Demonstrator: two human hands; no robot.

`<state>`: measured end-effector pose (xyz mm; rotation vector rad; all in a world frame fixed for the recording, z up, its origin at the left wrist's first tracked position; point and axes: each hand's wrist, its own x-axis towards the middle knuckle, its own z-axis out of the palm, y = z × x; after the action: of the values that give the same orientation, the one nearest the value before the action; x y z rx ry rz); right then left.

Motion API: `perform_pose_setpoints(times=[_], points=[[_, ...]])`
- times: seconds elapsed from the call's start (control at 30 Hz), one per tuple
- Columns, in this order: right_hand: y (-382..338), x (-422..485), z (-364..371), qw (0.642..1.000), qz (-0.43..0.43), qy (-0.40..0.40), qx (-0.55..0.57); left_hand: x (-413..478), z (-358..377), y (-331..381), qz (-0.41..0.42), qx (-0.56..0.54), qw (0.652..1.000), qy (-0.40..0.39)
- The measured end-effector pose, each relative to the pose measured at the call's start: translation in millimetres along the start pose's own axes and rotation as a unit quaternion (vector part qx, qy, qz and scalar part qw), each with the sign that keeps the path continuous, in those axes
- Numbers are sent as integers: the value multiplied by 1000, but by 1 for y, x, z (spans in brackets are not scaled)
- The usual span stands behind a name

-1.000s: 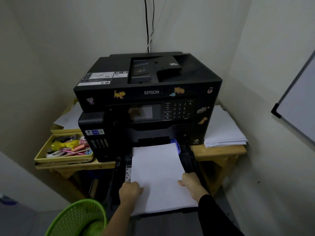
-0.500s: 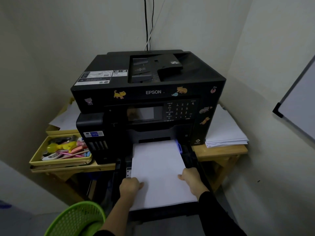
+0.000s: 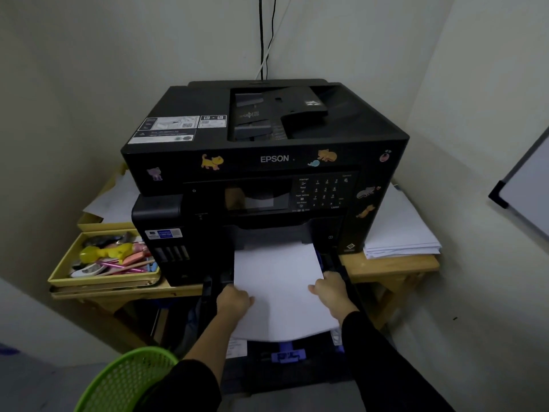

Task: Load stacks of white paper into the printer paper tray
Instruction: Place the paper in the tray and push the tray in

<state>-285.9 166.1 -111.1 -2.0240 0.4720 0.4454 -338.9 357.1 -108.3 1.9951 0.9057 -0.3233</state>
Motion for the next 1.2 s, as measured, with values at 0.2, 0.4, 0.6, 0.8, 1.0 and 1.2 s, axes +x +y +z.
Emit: perform_pose_setpoints(times=[0.2, 0.4, 0.6, 0.8, 1.0, 1.2], points=[[10, -3, 6, 996, 10, -10, -83, 1, 9, -14, -4, 126, 992, -23], [9, -9, 11, 974, 42, 37, -219, -9, 13, -14, -64, 180, 982, 14], [11, -15, 13, 982, 47, 17, -181, -12, 10, -19, -40, 178, 983, -33], [22, -19, 11, 987, 15, -7, -159, -12, 4, -27, -11, 144, 987, -65], [23, -29, 3, 968, -1, -79, -239, -23, 3, -37, 41, 190, 978, -75], [30, -45, 5, 908, -45, -140, -393, -37, 3, -41, 75, 293, 946, -115]])
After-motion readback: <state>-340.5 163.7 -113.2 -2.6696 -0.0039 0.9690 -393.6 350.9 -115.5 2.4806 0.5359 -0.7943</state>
